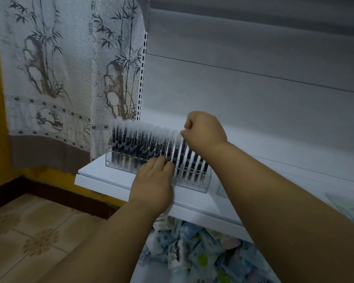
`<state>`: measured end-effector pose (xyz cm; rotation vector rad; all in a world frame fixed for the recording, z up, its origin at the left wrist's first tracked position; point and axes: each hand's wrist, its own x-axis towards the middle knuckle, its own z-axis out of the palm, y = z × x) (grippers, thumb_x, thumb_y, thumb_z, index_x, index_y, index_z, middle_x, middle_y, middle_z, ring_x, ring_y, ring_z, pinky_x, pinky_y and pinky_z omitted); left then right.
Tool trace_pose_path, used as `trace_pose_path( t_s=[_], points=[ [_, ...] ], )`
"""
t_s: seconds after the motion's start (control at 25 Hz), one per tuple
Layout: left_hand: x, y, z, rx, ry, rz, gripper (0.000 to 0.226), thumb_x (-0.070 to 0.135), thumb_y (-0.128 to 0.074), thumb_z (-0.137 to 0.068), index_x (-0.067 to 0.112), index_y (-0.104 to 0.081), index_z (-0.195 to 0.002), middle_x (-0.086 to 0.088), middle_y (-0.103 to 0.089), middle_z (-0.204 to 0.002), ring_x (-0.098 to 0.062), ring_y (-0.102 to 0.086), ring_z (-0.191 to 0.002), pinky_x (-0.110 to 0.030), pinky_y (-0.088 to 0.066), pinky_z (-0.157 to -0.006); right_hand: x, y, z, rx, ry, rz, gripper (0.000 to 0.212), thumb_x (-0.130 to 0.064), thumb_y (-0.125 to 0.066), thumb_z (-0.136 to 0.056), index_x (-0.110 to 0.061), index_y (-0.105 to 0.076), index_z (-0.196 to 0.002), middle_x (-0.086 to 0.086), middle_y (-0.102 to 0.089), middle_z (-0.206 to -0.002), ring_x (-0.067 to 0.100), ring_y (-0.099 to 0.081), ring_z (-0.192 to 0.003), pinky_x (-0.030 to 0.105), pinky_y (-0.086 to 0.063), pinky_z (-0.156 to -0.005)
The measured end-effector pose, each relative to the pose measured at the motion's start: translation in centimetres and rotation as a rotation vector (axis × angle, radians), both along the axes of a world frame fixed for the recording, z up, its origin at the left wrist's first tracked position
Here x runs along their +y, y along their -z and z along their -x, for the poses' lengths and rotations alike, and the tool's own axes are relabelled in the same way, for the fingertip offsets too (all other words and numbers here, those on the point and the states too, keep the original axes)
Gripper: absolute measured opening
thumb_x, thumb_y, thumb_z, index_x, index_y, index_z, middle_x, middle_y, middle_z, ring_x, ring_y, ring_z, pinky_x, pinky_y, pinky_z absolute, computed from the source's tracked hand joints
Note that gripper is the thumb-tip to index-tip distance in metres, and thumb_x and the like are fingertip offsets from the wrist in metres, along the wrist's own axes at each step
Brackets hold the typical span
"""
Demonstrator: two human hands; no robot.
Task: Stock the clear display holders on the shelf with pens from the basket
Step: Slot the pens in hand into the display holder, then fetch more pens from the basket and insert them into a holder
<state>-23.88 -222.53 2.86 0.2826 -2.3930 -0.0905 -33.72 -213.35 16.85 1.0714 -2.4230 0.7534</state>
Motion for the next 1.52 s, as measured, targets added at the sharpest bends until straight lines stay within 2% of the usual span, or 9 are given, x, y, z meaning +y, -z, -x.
trace_pose_path(
  t_s=[0.16, 0.32, 0.4, 0.48, 0.6, 0.8, 1.0, 1.2, 1.52],
  points=[
    [0.0, 0.2, 0.0, 0.017, -0.011, 0.016, 0.041, 0.013, -0.051, -0.057, 0.01, -0.065, -0.095, -0.009, -0.061, -0.101, -0.031, -0.057, -0.092, -0.039, -0.047, -0.072, 0.6, 2.6, -0.6, 0.088, 0.013, -0.113, 0.02, -0.022, -0.051, -0.096, -0.01, -0.064, -0.087, 0.007, -0.065, -0.086, 0.026, -0.061, -0.076, 0.037, -0.055, -0.069],
    [-0.1, 0.2, 0.1, -0.001, -0.016, 0.025, 0.04, 0.012, -0.056, -0.058, 0.01, -0.064, -0.097, -0.008, -0.06, -0.101, -0.03, -0.056, -0.092, -0.039, -0.046, -0.073, 1.4, 3.1, -1.1, 0.085, 0.063, -0.135, 0.029, -0.022, -0.042, -0.099, -0.012, -0.065, -0.112, 0.007, -0.064, -0.113, 0.029, -0.061, -0.096, 0.037, -0.054, -0.079],
    [0.0, -0.1, -0.1, -0.017, -0.02, 0.01, 0.042, 0.014, -0.054, -0.06, 0.01, -0.065, -0.1, -0.009, -0.06, -0.103, -0.031, -0.056, -0.094, -0.04, -0.046, -0.076, 1.8, 3.0, -1.8, 0.07, 0.069, -0.145, 0.037, -0.027, -0.04, -0.101, -0.017, -0.054, -0.134, 0.006, -0.057, -0.127, 0.029, -0.059, -0.104, 0.037, -0.052, -0.082],
    [0.3, -0.5, -1.0, -0.008, -0.019, -0.02, 0.051, 0.016, -0.053, -0.062, 0.01, -0.066, -0.11, -0.01, -0.06, -0.111, -0.033, -0.057, -0.101, -0.043, -0.047, -0.081, 2.6, 3.3, -3.3, 0.061, 0.041, -0.081, 0.05, -0.032, -0.042, -0.101, -0.025, -0.031, -0.149, 0.003, -0.056, -0.126, 0.026, -0.06, -0.098, 0.035, -0.05, -0.075],
    [0.5, -1.6, -4.5, 0.075, -0.083, -0.093, 0.053, 0.014, -0.059, -0.067, 0.014, -0.062, -0.12, -0.009, -0.058, -0.12, -0.031, -0.053, -0.108, -0.045, -0.047, -0.087, 3.2, 4.8, -6.2, 0.109, -0.057, 0.016, 0.048, -0.032, -0.046, -0.099, -0.028, -0.032, -0.145, 0.001, -0.063, -0.108, 0.021, -0.059, -0.082, 0.031, -0.044, -0.061],
    [0.8, -1.0, -14.3, 0.164, -0.24, -0.109, 0.038, 0.013, -0.065, -0.071, 0.019, -0.061, -0.108, -0.002, -0.059, -0.11, -0.024, -0.053, -0.102, -0.037, -0.046, -0.083, 2.0, 7.2, -13.0, 0.052, -0.282, 0.083, 0.042, -0.031, -0.049, -0.099, -0.026, -0.041, -0.14, 0.0, -0.062, -0.105, 0.017, -0.055, -0.079, 0.031, -0.044, -0.062],
    [0.8, 3.5, -26.3, 0.093, -0.487, -0.14, 0.036, 0.009, -0.064, -0.071, 0.018, -0.062, -0.106, -0.002, -0.058, -0.107, -0.023, -0.055, -0.097, -0.035, -0.045, -0.079, -0.3, 10.9, -22.2, 0.007, -0.581, 0.151, 0.035, -0.03, -0.052, -0.098, -0.025, -0.048, -0.132, -0.011, -0.048, -0.085, 0.012, -0.05, -0.072, 0.033, -0.044, -0.059],
    [0.8, 6.9, -34.9, 0.048, -0.692, -0.136, 0.039, 0.007, -0.066, -0.069, 0.018, -0.061, -0.106, -0.001, -0.058, -0.105, -0.024, -0.055, -0.096, -0.034, -0.043, -0.077, -4.5, 15.6, -28.6, -0.071, -0.786, 0.125, 0.034, -0.032, -0.054, -0.096, -0.026, -0.05, -0.129, -0.016, -0.045, -0.081, 0.007, -0.049, -0.072, 0.032, -0.047, -0.058],
    [-4.6, 18.1, -37.9, -0.093, -0.859, -0.412, 0.04, 0.011, -0.062, -0.074, 0.019, -0.059, -0.113, -0.001, -0.058, -0.109, -0.024, -0.052, -0.1, -0.033, -0.039, -0.079, -14.7, 29.3, -31.9, -0.307, -0.922, -0.247, 0.033, -0.03, -0.053, -0.095, -0.024, -0.053, -0.128, -0.011, -0.052, -0.08, 0.013, -0.056, -0.075, 0.035, -0.05, -0.065]
  ],
)
